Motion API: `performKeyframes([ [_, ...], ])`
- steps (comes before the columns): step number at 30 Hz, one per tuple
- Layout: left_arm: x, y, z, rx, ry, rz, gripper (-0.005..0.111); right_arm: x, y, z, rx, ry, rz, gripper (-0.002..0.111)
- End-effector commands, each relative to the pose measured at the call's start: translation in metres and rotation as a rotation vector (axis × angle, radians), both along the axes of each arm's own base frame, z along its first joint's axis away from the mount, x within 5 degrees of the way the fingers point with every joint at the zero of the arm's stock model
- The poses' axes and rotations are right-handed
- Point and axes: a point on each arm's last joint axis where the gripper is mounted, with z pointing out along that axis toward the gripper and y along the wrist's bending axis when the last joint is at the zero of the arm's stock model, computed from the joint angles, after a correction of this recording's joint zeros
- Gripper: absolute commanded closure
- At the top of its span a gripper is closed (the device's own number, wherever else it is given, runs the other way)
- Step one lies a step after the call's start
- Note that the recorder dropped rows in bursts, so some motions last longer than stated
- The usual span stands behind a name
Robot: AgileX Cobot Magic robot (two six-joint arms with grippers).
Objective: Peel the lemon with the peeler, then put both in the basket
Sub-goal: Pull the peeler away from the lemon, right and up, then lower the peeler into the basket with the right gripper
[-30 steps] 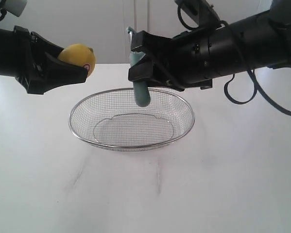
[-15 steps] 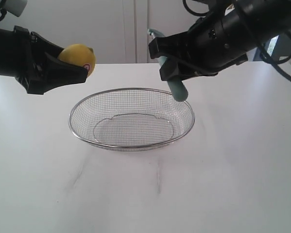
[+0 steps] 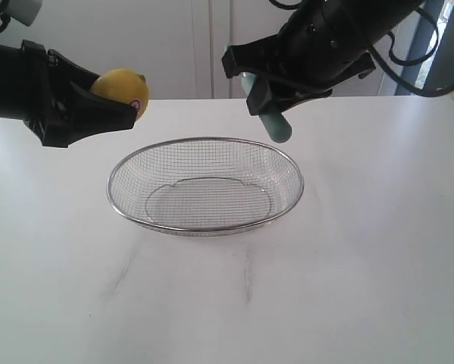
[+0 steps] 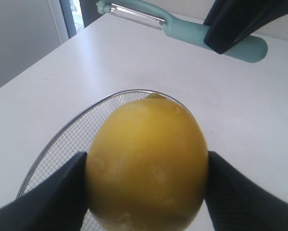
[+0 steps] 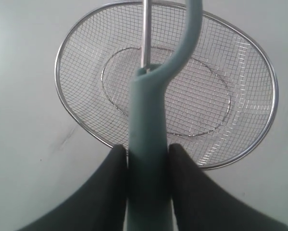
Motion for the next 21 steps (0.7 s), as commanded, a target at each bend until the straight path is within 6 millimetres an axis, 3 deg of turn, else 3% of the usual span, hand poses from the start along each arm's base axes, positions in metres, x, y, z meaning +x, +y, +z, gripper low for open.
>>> performKeyframes([
  [1, -0.002, 0.000, 0.005, -0.031, 0.002, -0.003, 0.107, 0.011, 0.001, -0.002, -0.012, 0.007, -0.012, 0.108],
  [9, -0.002, 0.000, 0.005, -0.031, 0.002, -0.003, 0.107, 0.033, 0.010, -0.016, -0.024, 0.031, -0.028, 0.108],
  [21, -0.001, 0.000, 0.005, -0.033, 0.001, 0.002, 0.107, 0.066, 0.021, -0.064, -0.062, 0.026, -0.073, 0.108],
])
